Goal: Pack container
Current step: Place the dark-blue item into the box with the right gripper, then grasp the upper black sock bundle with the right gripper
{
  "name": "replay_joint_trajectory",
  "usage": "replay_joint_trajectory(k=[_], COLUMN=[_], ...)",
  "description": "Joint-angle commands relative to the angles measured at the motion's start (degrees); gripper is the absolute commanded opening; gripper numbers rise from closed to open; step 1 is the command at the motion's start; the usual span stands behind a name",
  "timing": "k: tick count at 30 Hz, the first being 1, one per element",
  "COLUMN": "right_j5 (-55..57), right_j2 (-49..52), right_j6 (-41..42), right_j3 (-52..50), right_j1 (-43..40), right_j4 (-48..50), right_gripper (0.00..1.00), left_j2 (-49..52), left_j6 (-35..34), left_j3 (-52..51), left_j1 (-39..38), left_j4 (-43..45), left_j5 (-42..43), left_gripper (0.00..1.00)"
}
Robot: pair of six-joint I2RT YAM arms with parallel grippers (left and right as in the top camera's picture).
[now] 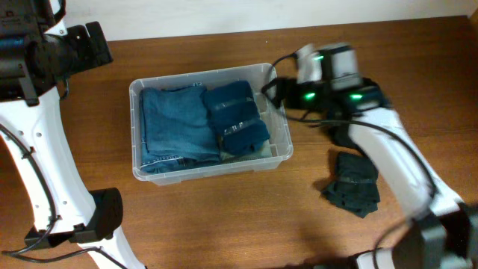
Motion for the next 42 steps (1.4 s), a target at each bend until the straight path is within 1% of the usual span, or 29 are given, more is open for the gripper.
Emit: replay_joint_trajectory(k=[1,2,3,4,7,10,12,16,19,22,25,26,28,29,30,31,32,34,35,37,39,42], right_j5=[1.5,1.5,1.6,1.5,1.5,1.5,1.3,0.5,-1.9,-5.3,-5.4,-5.4,-5.4,-4.9,-4.7,-4.5,-4.0,-3.7,-3.8,-4.1,-5.6,-11.1], right_j2=[-8.6,-9.6,-9.9,-9.7,-6.6,-1.1,3.5,13.6,19.4,23.8,26.6,27.3,28.2,28.2,28.1,28.1,28.0,27.6,27.1,24.9,21.0,12.9], right_j6=[0.2,0.1,0.1,0.1,-2.1,-5.1,-6.5,-6.9,-9.6,-11.1,-11.2,-11.2,-11.1,-11.1,-11.1,-11.1,-11.1,-11.1,-11.0,-10.9,-11.0,-11.0], right_j3=[3.0,3.0,3.0,2.9,2.9,2.8,2.8,2.8,2.8,2.8,2.8,2.8,2.8,2.8,2.9,2.9,2.9,3.0,3.0,3.0,3.0,3.0], right_j1=[-8.6,-11.8,-14.3,-21.4,-31.3,-38.8,-41.7,-42.9,-41.9,-40.2,-37.9,-36.9,-34.5,-33.5,-32.8,-32.3,-31.8,-31.5,-31.5,-31.5,-31.4,-30.8], right_j4=[-2.9,-4.9,-6.5,-11.0,-16.4,-18.6,-18.7,-17.7,-15.5,-12.8,-10.4,-9.7,-8.0,-7.3,-7.1,-7.0,-7.3,-8.4,-9.4,-11.6,-13.9,-16.9], right_gripper=[0.93,0.99,0.98,0.98,0.98,0.98,0.98,0.98,0.99,0.99,0.97,0.94,0.82,0.74,0.62,0.54,0.42,0.23,0.17,0.12,0.11,0.1], left_j2=[-0.2,-0.2,-0.2,-0.2,-0.2,-0.2,-0.2,-0.2,-0.2,-0.2,-0.2,-0.2,-0.2,-0.2,-0.2,-0.2,-0.2,-0.2,-0.2,-0.2,-0.2,-0.2], left_j6=[-0.5,-0.5,-0.5,-0.5,-0.5,-0.5,-0.5,-0.5,-0.5,-0.5,-0.5,-0.5,-0.5,-0.5,-0.5,-0.5,-0.5,-0.5,-0.5,-0.5,-0.5,-0.5], left_j3=[0.2,0.2,0.2,0.2,0.2,0.2,0.2,0.2,0.2,0.2,0.2,0.2,0.2,0.2,0.2,0.2,0.2,0.2,0.2,0.2,0.2,0.2], left_j1=[0.3,0.3,0.3,0.3,0.3,0.3,0.3,0.3,0.3,0.3,0.3,0.3,0.3,0.3,0.3,0.3,0.3,0.3,0.3,0.3,0.3,0.3], left_j4=[0.0,0.0,0.0,0.0,0.0,0.0,0.0,0.0,0.0,0.0,0.0,0.0,0.0,0.0,0.0,0.0,0.0,0.0,0.0,0.0,0.0,0.0], left_j5=[0.2,0.2,0.2,0.2,0.2,0.2,0.2,0.2,0.2,0.2,0.2,0.2,0.2,0.2,0.2,0.2,0.2,0.2,0.2,0.2,0.2,0.2], left_gripper=[0.99,0.99,0.99,0.99,0.99,0.99,0.99,0.99,1.0,1.0,0.99,0.99,0.99,0.99,0.99,0.99,0.99,0.99,0.99,0.99,0.99,0.99])
